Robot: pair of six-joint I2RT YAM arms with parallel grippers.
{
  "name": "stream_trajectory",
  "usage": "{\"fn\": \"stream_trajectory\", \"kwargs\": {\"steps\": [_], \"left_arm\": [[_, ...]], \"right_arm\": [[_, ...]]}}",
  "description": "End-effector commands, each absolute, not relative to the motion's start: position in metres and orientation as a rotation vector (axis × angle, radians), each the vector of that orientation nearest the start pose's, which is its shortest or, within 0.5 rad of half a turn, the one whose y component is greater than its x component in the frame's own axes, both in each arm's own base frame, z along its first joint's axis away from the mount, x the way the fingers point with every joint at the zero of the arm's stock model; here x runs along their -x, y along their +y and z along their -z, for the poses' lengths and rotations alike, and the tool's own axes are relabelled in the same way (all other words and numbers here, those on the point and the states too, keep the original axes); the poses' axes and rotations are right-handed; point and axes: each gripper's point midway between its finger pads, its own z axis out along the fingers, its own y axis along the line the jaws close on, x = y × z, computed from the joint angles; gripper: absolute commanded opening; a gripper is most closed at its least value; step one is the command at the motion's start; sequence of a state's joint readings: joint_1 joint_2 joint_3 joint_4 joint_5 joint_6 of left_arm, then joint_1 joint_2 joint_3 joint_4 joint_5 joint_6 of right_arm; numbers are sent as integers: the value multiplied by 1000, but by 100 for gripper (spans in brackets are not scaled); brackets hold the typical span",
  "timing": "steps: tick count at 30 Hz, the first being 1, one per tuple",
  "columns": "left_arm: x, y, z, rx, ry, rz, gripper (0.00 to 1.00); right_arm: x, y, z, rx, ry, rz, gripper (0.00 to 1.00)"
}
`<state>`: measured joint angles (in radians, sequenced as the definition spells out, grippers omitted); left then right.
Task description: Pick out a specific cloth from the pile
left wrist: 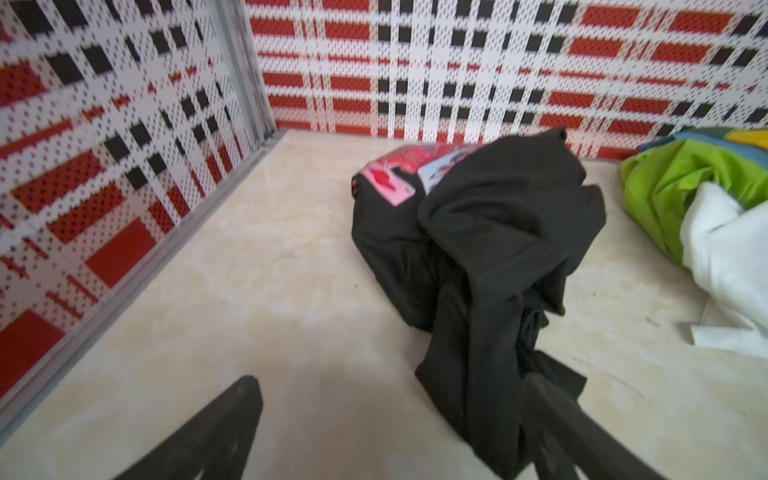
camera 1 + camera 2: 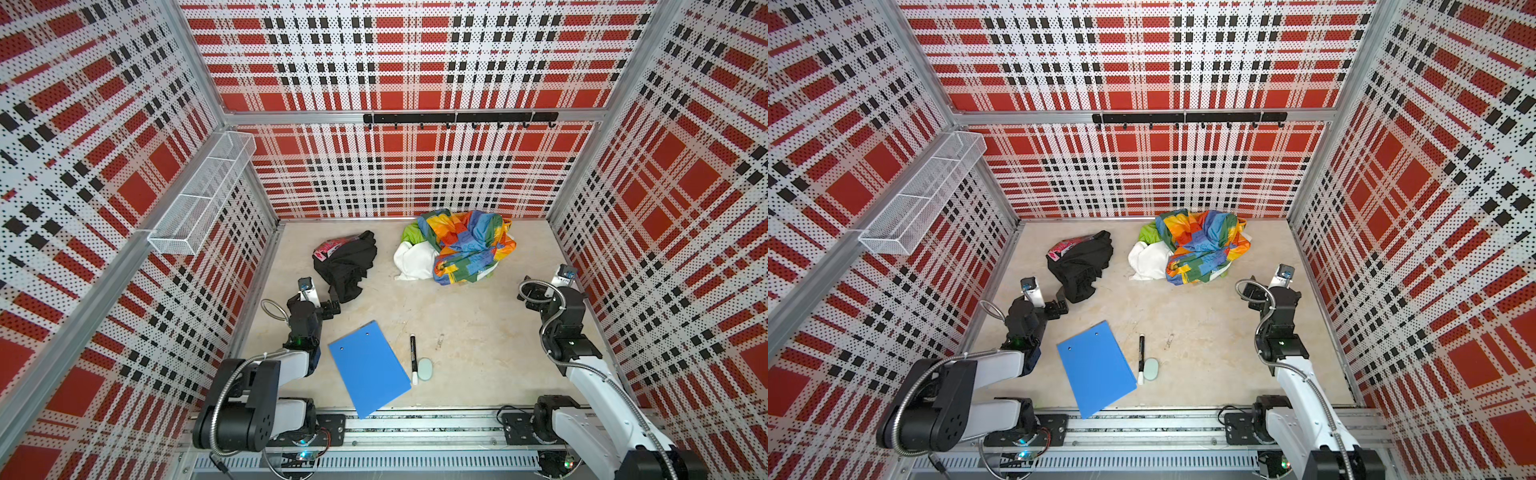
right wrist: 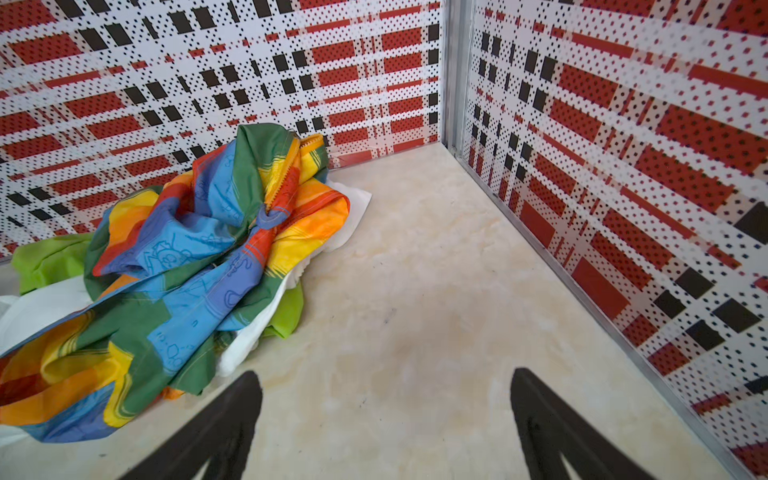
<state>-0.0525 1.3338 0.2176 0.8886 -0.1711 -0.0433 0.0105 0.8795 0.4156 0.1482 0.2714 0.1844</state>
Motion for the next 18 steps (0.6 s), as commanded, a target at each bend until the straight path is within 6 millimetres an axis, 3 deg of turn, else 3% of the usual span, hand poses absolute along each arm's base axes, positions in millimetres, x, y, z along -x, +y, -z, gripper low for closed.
{"fn": "stream_trajectory", "kwargs": {"steps": [1, 8, 15, 18], "left_arm": [[-367, 9, -159, 65, 1624, -111, 99], [-372, 13, -145, 76, 1572, -66, 99], [-396, 7, -132, 30, 1692, -41, 99], [-395, 7, -132, 36, 1690, -32, 99]], "right_arm": [[-329, -51, -201, -341, 1721, 161, 100], [-330, -54, -194, -336, 1659, 170, 100], [-340, -56, -180, -329, 1633, 186, 100], [-344, -57, -171, -313, 1632, 198, 100]]}}
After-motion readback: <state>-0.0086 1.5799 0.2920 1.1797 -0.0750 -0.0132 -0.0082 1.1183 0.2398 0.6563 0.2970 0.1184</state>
